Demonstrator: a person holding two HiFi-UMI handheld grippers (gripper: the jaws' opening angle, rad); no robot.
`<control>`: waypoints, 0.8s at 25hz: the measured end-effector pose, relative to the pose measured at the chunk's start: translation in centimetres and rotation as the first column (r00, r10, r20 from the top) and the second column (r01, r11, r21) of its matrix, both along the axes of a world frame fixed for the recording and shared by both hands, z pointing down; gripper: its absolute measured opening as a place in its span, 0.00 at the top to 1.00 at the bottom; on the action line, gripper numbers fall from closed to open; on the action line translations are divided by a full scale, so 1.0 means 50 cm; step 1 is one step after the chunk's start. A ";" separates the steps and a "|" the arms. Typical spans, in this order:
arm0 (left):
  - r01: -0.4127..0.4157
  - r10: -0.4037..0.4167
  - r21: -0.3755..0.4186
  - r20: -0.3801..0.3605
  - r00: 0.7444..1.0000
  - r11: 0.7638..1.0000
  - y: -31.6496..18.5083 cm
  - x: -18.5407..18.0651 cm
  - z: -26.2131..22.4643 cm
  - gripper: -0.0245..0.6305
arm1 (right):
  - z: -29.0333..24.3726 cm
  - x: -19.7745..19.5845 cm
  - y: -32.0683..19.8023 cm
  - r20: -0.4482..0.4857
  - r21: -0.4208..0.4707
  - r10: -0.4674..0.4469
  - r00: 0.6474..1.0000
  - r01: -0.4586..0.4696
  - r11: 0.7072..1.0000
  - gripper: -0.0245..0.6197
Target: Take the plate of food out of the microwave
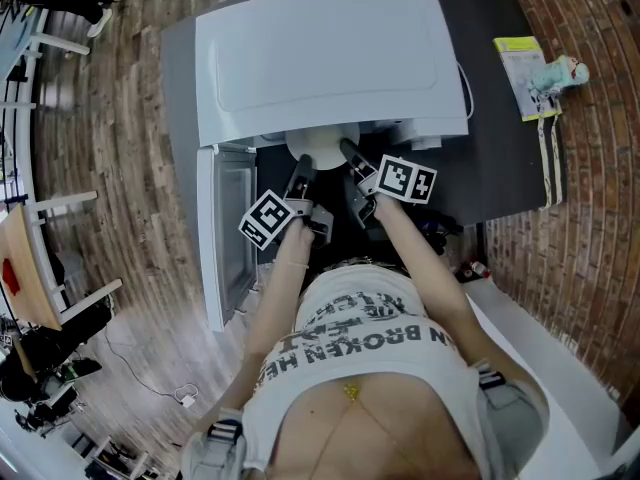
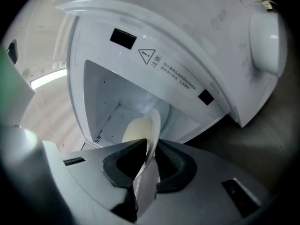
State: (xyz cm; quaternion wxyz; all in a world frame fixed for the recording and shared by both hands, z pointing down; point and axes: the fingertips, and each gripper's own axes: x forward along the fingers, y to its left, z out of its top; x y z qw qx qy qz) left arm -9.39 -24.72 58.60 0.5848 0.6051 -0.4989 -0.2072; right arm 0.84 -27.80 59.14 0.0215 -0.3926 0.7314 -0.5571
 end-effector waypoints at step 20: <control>0.147 -0.147 0.007 -0.007 0.989 0.989 0.133 0.093 -0.025 0.91 | -0.028 0.081 0.102 -0.026 -0.002 -0.154 0.988 0.154 0.988 0.87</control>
